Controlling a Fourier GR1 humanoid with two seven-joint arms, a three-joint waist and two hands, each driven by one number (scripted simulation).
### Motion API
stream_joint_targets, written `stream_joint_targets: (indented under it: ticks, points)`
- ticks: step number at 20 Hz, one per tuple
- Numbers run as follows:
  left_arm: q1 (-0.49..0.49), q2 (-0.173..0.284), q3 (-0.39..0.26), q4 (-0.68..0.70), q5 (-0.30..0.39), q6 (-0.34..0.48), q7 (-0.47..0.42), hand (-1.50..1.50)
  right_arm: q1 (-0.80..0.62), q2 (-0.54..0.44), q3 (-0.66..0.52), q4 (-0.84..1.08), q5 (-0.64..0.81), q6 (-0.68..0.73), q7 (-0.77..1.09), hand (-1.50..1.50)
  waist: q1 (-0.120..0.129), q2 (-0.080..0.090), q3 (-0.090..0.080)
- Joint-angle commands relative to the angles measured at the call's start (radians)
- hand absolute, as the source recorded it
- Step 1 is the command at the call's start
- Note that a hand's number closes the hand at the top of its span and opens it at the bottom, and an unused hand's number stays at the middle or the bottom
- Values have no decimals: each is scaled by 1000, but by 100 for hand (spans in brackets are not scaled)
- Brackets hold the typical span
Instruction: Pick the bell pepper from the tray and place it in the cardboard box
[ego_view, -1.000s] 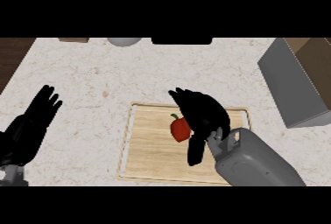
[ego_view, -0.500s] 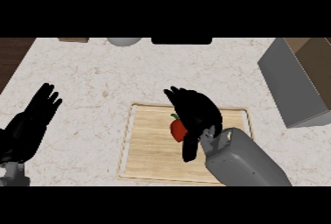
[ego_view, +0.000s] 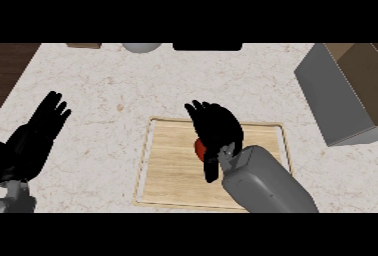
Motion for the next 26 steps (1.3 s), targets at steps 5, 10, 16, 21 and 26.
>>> stream_joint_targets:
  ticks: [5, 10, 16, 21, 26]
  points:
    - [6, -11, 35, -46, -7, -22, 67, 0, -33, 45, 6, 72, 24, 16, 44, -150, 4, 0, 0]
    - [84, -58, 34, -66, -42, -49, -6, 0, 57, 46, 7, 57, 115, 22, -4, -150, 1, 0, 0]
    - [102, -74, 52, -64, -54, -86, -9, 0, 54, 46, 0, 90, 119, 29, -4, -150, 1, 0, 0]
    - [9, -90, 66, 62, -87, -93, -57, 0, -24, 46, -12, 147, 73, 61, 3, -150, -1, 1, 0]
    - [36, -76, 92, -79, -71, -76, 61, 0, 79, 39, 35, 207, 158, -45, -88, -150, 0, 0, 0]
